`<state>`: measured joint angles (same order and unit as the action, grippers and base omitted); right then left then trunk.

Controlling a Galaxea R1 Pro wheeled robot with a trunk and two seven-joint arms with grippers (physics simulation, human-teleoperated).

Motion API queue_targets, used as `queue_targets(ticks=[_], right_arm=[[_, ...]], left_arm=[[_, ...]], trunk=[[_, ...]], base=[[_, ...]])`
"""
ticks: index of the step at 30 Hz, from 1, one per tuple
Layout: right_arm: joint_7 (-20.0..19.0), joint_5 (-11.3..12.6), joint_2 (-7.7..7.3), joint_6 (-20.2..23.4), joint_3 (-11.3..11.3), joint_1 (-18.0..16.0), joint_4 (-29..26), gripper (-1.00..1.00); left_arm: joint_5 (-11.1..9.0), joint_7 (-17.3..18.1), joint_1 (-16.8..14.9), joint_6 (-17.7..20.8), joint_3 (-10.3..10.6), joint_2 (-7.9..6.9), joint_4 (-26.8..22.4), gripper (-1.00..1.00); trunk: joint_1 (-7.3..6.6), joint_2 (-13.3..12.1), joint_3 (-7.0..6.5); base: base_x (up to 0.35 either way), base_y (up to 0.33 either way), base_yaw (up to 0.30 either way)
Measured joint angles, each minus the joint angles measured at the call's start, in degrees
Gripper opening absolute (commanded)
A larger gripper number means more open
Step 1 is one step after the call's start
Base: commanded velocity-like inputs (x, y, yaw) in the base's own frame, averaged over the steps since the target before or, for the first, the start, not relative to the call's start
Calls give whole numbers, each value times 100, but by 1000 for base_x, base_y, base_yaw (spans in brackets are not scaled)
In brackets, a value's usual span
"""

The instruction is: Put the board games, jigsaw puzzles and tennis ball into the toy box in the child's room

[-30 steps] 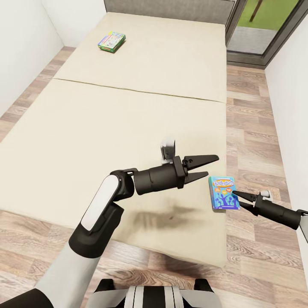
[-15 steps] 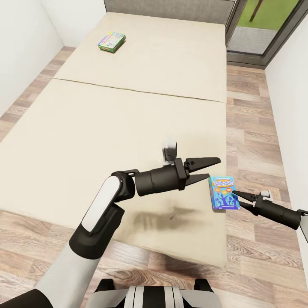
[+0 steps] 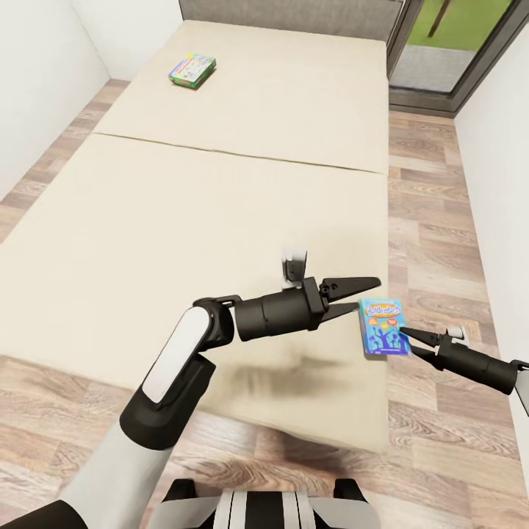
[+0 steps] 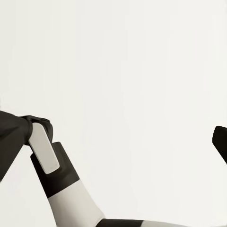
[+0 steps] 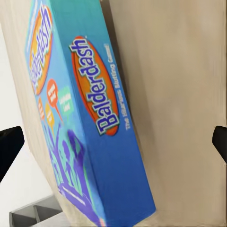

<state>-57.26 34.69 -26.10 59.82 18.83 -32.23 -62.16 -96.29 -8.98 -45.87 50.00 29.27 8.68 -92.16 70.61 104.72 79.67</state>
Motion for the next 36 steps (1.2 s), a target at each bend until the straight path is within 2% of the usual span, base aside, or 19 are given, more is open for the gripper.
queue_targets(ticks=[12, 36], right_arm=[[0, -1, 0, 0, -4, 0, -3, 100], [7, -1, 9, 0, -33, 2, -96, 100]], left_arm=[[73, 19, 35, -24, 2, 0, 0, 100], [92, 30, 45, -30, 2, 0, 0, 100]], trunk=[[-1, 0, 0], [-1, 0, 0]], base=[[-79, 0, 0], [-9, 0, 0]])
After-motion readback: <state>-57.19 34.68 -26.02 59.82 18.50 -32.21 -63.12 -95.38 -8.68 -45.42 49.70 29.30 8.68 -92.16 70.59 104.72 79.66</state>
